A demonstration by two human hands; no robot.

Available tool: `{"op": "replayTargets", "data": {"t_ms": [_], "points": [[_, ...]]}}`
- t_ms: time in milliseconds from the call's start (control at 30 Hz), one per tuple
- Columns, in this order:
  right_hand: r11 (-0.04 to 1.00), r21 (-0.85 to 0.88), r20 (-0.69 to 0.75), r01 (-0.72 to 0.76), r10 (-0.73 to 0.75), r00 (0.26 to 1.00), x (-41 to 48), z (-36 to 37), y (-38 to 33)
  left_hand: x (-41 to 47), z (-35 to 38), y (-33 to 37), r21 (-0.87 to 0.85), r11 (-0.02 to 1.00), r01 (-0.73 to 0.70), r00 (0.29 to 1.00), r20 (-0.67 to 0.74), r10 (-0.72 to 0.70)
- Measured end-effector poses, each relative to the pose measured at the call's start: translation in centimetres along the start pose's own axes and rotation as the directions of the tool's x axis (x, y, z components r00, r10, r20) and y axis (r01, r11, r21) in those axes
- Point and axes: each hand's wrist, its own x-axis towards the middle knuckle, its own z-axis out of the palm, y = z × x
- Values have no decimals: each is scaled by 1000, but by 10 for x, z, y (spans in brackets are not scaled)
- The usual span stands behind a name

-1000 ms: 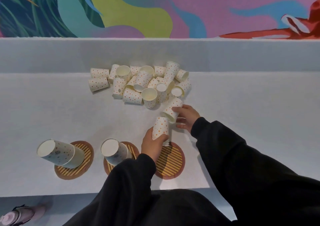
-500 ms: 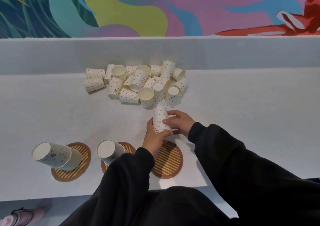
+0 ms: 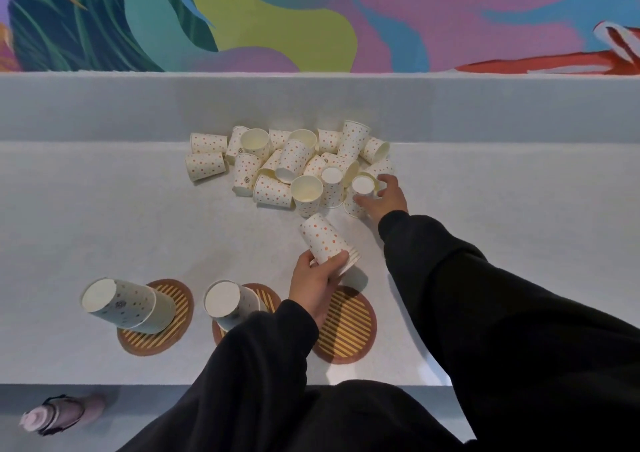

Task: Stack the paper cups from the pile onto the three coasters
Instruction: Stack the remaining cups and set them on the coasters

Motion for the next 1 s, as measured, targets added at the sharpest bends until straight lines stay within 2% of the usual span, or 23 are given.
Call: {"op": "replayTargets", "data": {"t_ms": [133, 233, 300, 433, 533, 767, 900, 1000], "points": [[998, -59, 57, 37, -34, 998, 2, 10, 2, -2, -2, 3, 29, 998, -54, 999, 1, 54], [999, -7, 43, 44, -44, 998, -14, 6, 10, -4, -1, 5, -23, 995, -92, 995, -32, 92], [996, -1, 57, 84, -84, 995, -34, 0, 18, -6, 0, 7, 20, 989, -143, 987, -72, 144], [984, 31, 232, 177, -179, 956, -90, -19, 43, -9, 4, 12, 174, 944, -282, 948, -100, 302], [977, -29, 349, 210, -187, 918, -112, -29, 64, -9, 8, 9, 253, 900, -355, 924, -52, 379], [977, -139, 268, 161, -119, 956, -109, -24, 97, 1, 14, -9, 524, 783, -333, 931, 54, 360], [951, -223, 207, 214, -169, 964, -104, -14, 108, 13, 18, -15, 673, 652, -349, 921, 119, 371], [945, -261, 190, 198, -151, 970, -101, -10, 110, 23, 19, -21, 781, 548, -300, 929, 109, 353]]}}
